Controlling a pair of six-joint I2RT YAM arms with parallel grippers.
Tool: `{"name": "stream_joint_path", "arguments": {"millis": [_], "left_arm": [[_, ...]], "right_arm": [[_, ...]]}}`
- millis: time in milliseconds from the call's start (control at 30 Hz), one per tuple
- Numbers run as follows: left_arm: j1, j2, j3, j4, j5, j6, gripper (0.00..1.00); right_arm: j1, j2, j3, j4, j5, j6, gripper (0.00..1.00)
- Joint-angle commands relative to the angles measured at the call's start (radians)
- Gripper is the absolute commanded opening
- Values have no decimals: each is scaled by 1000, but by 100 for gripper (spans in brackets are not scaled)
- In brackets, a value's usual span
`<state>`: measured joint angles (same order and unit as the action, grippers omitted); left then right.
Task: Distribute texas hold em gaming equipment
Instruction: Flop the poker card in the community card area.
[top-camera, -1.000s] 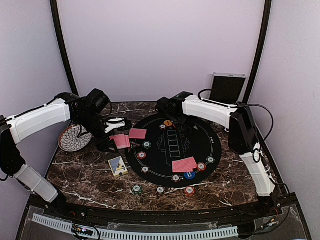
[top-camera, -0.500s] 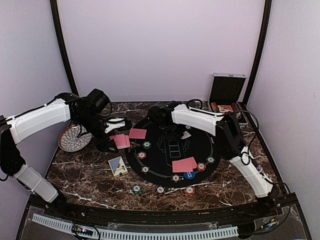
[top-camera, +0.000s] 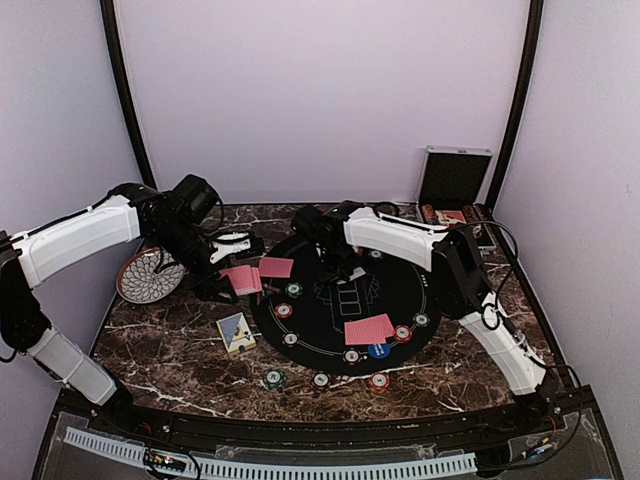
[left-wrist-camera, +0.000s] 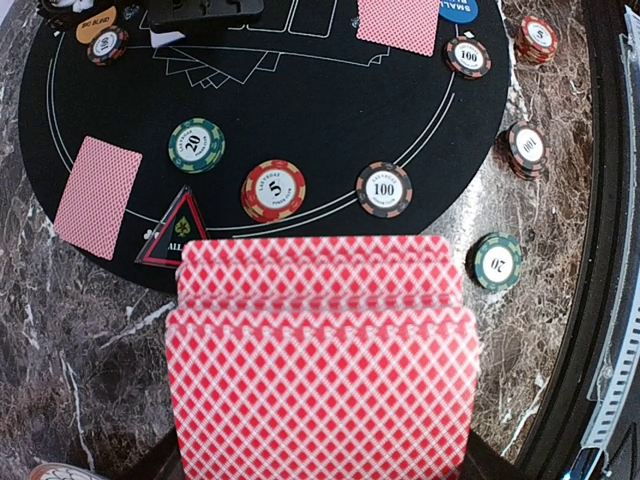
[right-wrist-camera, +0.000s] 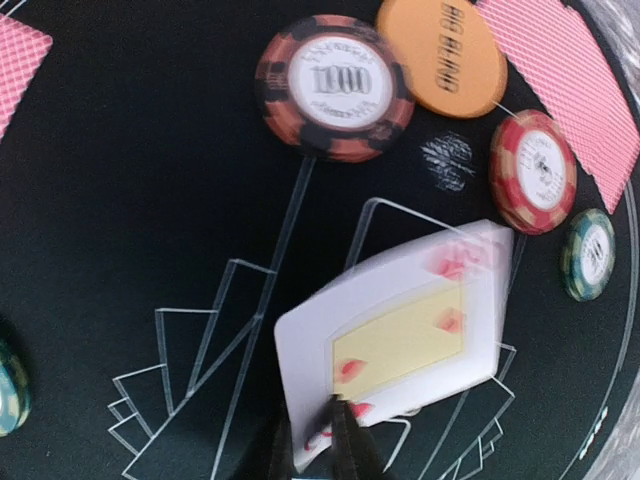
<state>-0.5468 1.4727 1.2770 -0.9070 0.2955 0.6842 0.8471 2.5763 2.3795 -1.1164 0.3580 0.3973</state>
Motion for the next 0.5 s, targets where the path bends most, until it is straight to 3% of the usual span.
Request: {"name": "stream_joint_path", "arguments": {"millis": [0,167,300,467], "left_arm": [[5,-16,30,-10,25,1,0],[4,-17,28,-12,30,2,0],[5,-20,25,-15,31,4,0],[5,-24,24,-15,31,3,0]], "right_arm": [[-24,2,0,83,-121,61,31],[-61,-83,-106,251,-327,130,51],[-94,-154,-178,370,-453,185,54],[-148,-288,-338,455,-493,191,58]]}}
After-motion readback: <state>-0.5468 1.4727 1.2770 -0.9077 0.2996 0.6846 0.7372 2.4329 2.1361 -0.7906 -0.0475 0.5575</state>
